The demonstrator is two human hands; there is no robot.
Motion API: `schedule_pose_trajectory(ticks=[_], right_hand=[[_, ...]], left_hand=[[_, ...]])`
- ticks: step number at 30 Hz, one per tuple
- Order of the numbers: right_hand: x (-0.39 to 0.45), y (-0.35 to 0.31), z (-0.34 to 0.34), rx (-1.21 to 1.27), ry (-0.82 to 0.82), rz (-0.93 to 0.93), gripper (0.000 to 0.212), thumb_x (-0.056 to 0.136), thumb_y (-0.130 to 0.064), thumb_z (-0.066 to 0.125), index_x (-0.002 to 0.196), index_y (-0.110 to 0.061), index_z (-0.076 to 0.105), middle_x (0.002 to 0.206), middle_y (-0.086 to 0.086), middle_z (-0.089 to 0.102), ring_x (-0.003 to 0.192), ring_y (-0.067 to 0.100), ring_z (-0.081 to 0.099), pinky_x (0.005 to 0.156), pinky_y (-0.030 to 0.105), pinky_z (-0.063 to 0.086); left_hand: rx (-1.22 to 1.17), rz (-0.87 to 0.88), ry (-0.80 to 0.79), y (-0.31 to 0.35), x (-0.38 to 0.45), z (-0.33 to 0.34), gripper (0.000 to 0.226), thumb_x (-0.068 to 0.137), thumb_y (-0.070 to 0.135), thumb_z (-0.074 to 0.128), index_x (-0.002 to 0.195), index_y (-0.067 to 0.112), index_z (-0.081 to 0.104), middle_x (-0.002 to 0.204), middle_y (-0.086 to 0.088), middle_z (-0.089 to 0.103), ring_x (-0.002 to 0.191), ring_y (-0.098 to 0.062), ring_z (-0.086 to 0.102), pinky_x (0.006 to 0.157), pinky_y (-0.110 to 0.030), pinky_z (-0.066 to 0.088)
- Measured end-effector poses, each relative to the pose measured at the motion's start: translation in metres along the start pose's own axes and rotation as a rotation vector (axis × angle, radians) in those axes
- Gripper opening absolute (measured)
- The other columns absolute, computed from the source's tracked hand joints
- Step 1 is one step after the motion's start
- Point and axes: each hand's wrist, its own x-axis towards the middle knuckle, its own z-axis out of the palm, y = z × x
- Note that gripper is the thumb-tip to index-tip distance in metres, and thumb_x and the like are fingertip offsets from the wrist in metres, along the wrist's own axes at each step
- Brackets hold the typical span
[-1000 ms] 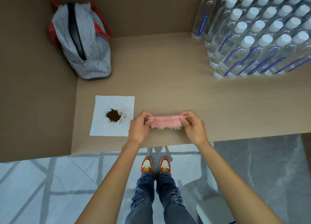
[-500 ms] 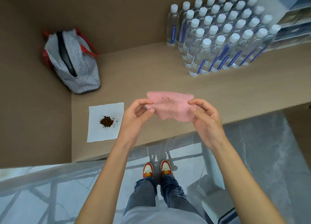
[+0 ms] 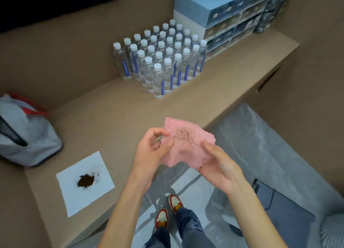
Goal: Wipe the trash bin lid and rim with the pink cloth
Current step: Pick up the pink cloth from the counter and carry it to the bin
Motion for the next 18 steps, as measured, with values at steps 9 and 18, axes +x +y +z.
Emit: schedule_pose_trajectory(ticks=[9, 18], right_hand=[[-0.103, 0.036, -0.039, 0.063, 0.283, -0.271, 0.044, 0.101, -0.02, 0.059, 0.142, -0.006, 0.058, 0.144, 0.017, 0.063, 0.13, 0.027, 0.063, 0.101, 0.04, 0.055], [-0.225, 0.054, -0.111, -0.053, 0.65, -0.543, 0.04, 0.095, -0.019, 0.063, 0.131, -0.001, 0.067, 0.137, 0.024, 0.066, 0.133, 0.037, 0.059, 0.109, 0.046, 0.051]], left_hand=[[0.018, -0.101, -0.431, -0.029, -0.023, 0.06, 0.022, 0.083, 0.011, 0.074, 0.092, 0.03, 0.069, 0.103, 0.016, 0.069, 0.09, -0.006, 0.067, 0.078, -0.027, 0.057], [0.146, -0.16, -0.72, -0.062, -0.076, 0.156, 0.015, 0.085, 0.02, 0.073, 0.096, 0.028, 0.068, 0.106, 0.007, 0.07, 0.08, -0.029, 0.053, 0.071, -0.044, 0.042]])
